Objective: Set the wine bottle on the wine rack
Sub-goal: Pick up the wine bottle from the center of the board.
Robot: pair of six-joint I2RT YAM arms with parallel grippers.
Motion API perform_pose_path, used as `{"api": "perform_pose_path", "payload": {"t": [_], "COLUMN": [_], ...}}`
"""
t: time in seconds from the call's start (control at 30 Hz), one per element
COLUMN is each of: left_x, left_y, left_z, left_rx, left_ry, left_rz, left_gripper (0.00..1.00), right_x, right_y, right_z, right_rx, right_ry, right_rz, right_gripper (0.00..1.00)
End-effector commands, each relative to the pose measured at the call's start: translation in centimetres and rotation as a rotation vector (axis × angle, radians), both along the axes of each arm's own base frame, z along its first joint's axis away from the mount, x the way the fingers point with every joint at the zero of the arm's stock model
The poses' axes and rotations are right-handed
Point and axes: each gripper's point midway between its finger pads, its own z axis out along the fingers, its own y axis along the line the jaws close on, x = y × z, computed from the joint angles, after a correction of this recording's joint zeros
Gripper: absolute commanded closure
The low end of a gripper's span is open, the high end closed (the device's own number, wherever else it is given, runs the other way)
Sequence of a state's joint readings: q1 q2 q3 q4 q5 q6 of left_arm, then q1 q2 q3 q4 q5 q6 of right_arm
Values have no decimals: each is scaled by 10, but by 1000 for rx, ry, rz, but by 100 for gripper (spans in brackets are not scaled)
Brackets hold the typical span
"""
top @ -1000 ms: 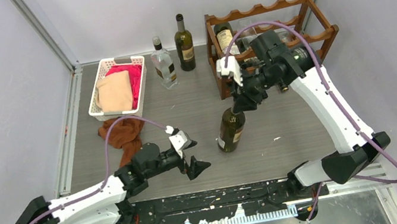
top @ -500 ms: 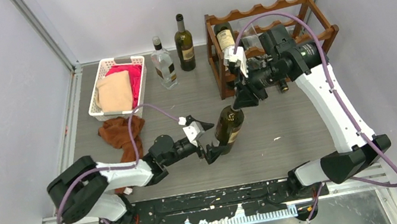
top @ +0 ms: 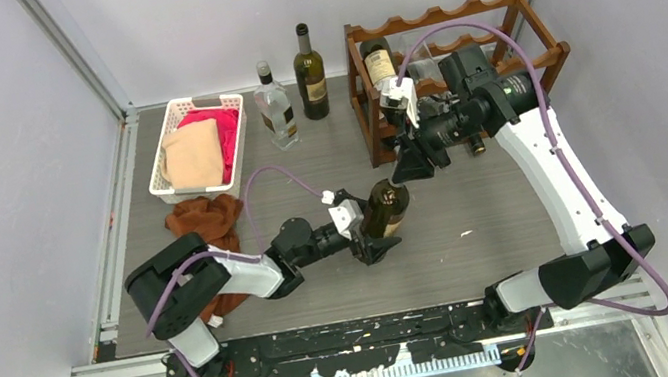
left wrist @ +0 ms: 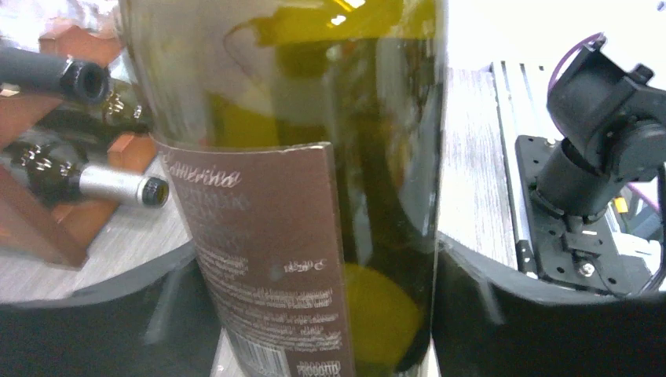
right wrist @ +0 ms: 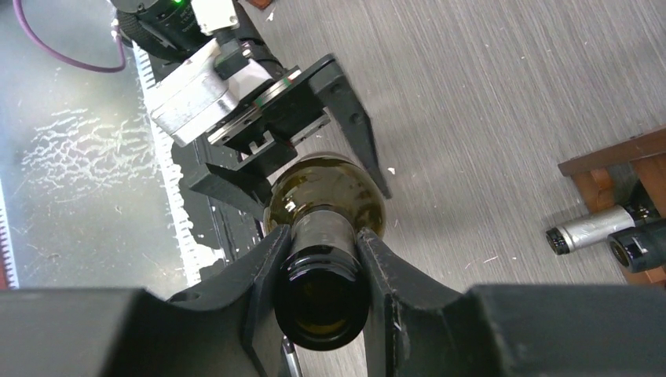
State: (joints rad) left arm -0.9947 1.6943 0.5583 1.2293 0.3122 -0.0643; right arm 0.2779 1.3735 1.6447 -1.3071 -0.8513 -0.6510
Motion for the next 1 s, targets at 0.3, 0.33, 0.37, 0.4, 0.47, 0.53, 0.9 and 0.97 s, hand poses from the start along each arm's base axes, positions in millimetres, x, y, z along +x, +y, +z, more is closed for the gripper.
{"api": "perform_pose_path", "payload": {"t": [0.3,0.33,0.37,0.4,0.47,0.53,0.9,0.97], "left_x": [2,-1,-4,-8,-12,-20,-37,-40], "left_y": [38,43,47,52,61,74,95,93], "left_z": [26,24,25,23,25,16,26,28], "left_rx": [206,272,325,380,472,570,725,722], "left_ry": [-50,-53,-57,-58,-71,-39,0,-5], "left_rz": [-43,-60,-76,-95,-122,-156,-230,-241], "left_gripper": [100,100,100,100,100,100,100,100], "right_x": [-11,-11,-10,-9,-9,-11,-37,-32], "right_y": [-24,-28,-33,-37,-42,-44,-20,-18], "right_z": [-11,-13,-12,-9,3,15,-37,-48], "right_rx": [-57,-83,-107,-126,-144,-143,-197,-218], "right_ry": [-41,-57,-81,-111,-198,-271,-374,-363], "right_rz": [-16,-16,-25,-31,-31,-10,356,356], "right_gripper": [20,8,1,0,0,0,0,2]}}
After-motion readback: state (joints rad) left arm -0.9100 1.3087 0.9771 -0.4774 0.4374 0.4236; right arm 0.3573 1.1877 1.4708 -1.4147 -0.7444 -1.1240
